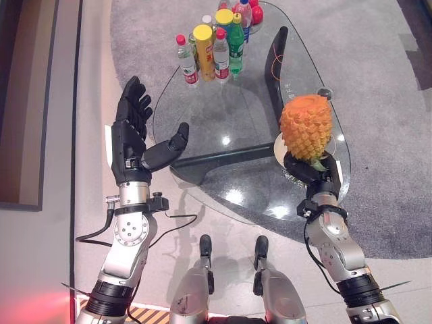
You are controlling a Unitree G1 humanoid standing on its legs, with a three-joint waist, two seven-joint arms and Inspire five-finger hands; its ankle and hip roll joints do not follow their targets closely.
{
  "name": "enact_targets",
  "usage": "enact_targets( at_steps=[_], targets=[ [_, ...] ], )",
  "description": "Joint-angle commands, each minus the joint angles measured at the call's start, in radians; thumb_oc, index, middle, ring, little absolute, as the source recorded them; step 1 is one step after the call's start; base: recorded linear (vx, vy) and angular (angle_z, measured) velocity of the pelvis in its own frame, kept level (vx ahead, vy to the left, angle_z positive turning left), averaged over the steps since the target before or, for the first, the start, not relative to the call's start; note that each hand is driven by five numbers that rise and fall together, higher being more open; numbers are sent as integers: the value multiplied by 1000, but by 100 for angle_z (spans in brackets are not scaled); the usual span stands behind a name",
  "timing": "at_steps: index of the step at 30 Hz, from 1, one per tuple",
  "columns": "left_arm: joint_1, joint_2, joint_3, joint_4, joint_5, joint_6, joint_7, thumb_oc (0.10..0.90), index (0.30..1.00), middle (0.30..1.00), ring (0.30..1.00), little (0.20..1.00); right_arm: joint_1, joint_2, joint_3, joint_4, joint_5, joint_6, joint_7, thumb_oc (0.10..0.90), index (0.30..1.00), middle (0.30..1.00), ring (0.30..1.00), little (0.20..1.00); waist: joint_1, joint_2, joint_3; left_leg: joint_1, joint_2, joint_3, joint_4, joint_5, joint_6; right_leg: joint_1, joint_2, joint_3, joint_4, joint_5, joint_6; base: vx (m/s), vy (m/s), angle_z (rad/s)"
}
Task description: Pick up the fruit to the plate
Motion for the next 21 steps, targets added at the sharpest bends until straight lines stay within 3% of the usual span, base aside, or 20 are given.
enact_targets(
  at_steps=[1, 6, 7, 10, 12, 21],
  targets=[
    [-11, 33, 34, -5, -14, -55, -9, 800, 900, 900, 900, 900, -70, -57, -65, -95, -154, -100, -35, 100, 300, 300, 300, 200, 2, -35, -112, -16, -45, -41, 81, -53, 44, 28, 2, 10, 62, -62, -31, 0, 0, 0],
    [-1, 37, 38, 23, -29, -37, -15, 800, 900, 900, 900, 900, -82, -94, -72, -76, -310, -34, -59, 100, 300, 300, 300, 200, 6, -40, -108, -17, -43, -42, 83, -54, 44, 27, 5, 12, 62, -61, -30, 0, 0, 0],
    [1, 39, 39, 34, -40, -20, -19, 800, 900, 900, 900, 900, -91, -118, -70, -60, -422, 18, -72, 100, 300, 300, 300, 200, 8, -42, -105, -18, -43, -42, 85, -55, 44, 28, 5, 11, 61, -61, -29, 0, 0, 0],
    [-3, 40, 33, 55, -43, 2, -24, 800, 900, 900, 900, 900, -110, -150, -65, -35, -507, 72, -87, 100, 300, 300, 300, 200, 11, -45, -102, -21, -42, -42, 87, -55, 44, 28, 4, 9, 61, -60, -28, 0, 0, 0],
    [0, 53, 28, 88, -64, 61, -34, 800, 900, 900, 900, 900, -140, -220, -67, 10, -634, 166, -100, 100, 300, 300, 300, 200, 18, -52, -92, -27, -41, -42, 89, -55, 45, 27, 6, 5, 60, -58, -26, -35, -46, 1],
    [42, 69, -5, 222, -113, 184, -49, 800, 900, 900, 900, 900, -226, -346, -49, 88, -743, 307, -79, 100, 300, 300, 300, 200, 41, -77, -52, -60, -31, -44, 110, -57, 47, 12, 12, -5, 63, -45, -18, -33, -39, 1]
  ],
)
